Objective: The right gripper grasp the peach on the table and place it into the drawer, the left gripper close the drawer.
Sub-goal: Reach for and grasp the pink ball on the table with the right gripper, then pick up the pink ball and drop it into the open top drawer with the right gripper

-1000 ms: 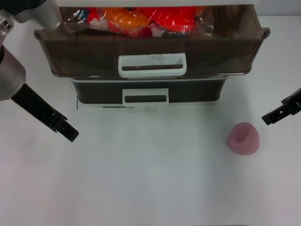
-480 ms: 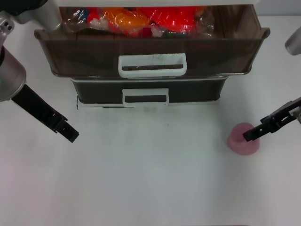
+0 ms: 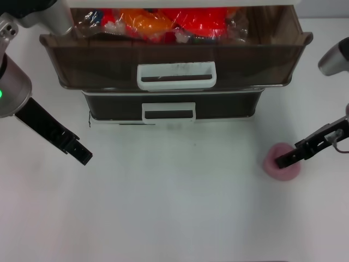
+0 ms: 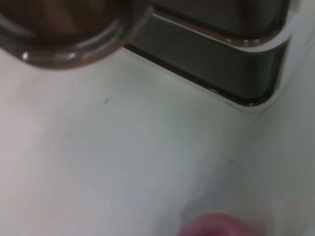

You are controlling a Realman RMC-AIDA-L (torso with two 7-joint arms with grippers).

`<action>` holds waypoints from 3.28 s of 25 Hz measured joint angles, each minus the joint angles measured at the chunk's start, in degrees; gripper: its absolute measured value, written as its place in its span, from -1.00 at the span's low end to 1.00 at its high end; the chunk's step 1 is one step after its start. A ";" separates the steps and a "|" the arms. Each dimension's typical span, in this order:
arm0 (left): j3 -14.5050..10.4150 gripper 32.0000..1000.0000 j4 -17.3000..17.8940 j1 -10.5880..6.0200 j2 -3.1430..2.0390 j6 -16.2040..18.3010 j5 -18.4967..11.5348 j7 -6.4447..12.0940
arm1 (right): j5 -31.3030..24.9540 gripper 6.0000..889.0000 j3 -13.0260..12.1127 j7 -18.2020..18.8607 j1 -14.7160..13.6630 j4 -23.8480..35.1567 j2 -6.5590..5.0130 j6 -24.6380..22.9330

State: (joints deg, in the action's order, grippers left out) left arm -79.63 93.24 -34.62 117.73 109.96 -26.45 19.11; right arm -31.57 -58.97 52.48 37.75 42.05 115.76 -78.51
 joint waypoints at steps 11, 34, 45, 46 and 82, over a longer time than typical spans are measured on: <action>-0.07 0.59 0.00 -0.10 0.05 -0.11 0.00 -0.04 | -0.23 0.65 0.19 1.19 0.88 -2.34 0.00 1.52; -0.09 0.59 0.01 -0.10 0.05 -0.10 0.00 -0.04 | -0.88 -0.13 0.22 1.21 0.92 -2.15 0.00 2.04; -0.09 0.59 0.01 -0.10 0.05 -0.07 0.00 -0.04 | -0.86 -0.84 0.17 1.22 0.92 -1.91 -0.01 2.05; -0.09 0.59 0.01 -0.10 0.05 -0.06 0.00 -0.04 | -0.86 -0.86 0.18 1.22 0.92 -1.89 -0.01 2.05; 0.44 0.58 0.07 0.72 -0.20 0.52 -0.01 0.58 | -31.11 -0.92 7.09 -14.33 3.50 52.16 -9.04 -26.01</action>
State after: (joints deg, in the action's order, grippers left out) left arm -79.19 93.31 -33.90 117.53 110.48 -26.45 19.69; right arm -62.68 -51.88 38.16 41.25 94.21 106.71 -104.52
